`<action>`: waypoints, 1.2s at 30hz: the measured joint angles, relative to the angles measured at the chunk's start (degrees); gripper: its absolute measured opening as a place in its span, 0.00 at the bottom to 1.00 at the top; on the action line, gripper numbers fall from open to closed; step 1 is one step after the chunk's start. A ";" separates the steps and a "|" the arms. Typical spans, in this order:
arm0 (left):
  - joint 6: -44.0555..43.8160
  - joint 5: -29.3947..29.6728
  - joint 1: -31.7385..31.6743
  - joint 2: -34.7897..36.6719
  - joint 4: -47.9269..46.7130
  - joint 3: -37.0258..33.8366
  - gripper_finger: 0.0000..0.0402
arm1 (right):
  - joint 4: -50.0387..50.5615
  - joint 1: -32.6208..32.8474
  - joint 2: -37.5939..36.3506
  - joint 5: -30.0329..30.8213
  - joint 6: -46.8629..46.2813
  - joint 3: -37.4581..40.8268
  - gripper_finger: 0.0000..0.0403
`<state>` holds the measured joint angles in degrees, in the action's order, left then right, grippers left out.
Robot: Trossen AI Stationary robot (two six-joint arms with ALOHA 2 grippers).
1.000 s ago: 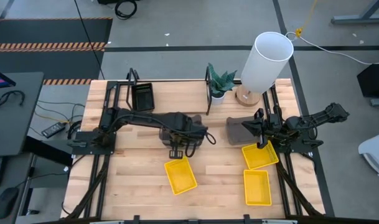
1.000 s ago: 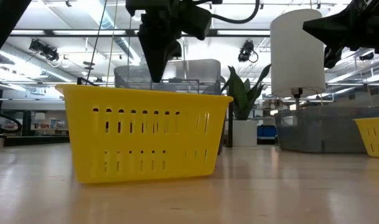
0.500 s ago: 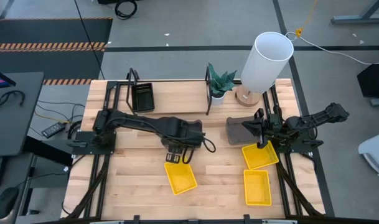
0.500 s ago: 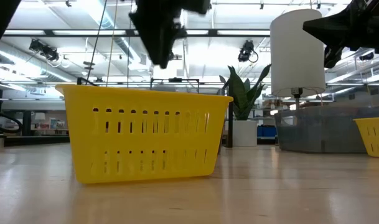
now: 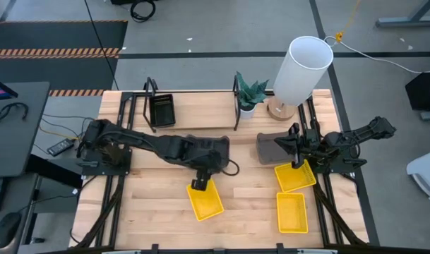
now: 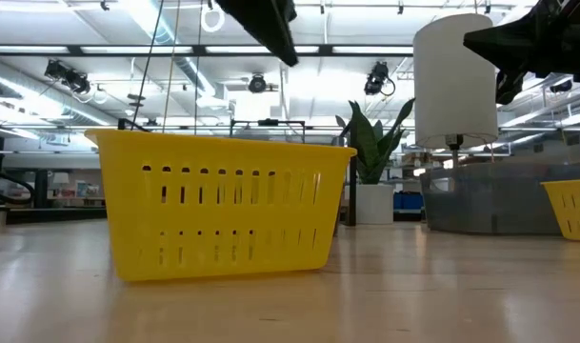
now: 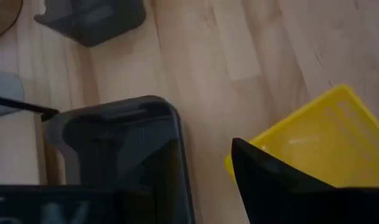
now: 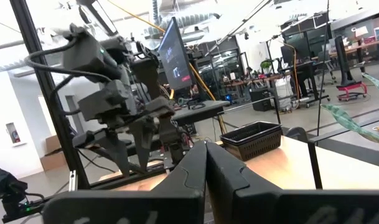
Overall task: Stack baskets on shelf by color
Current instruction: Stack the right gray bin on the stacked gray bins
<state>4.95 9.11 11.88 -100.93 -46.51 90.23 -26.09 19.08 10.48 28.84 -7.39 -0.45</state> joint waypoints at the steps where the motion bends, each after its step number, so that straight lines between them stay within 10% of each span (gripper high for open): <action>1: -0.59 0.00 -0.14 0.38 1.05 -1.39 0.38 | 0.01 0.01 0.00 0.01 0.00 0.00 0.03; 14: -5.22 -0.34 -1.82 1.23 15.82 -3.75 0.36 | -0.20 -0.01 0.42 0.00 0.01 0.02 0.03; 26: -6.81 0.32 -5.43 -5.92 49.79 -3.63 0.35 | -0.47 0.01 0.50 -0.02 -0.01 0.02 0.03; 36: -16.31 -2.91 -7.74 -21.12 30.99 15.84 0.30 | -1.23 -0.01 0.94 0.00 0.01 0.02 0.03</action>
<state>-11.36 6.20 4.14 -122.05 -15.53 106.06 -27.32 19.07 11.42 28.84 -7.38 -0.43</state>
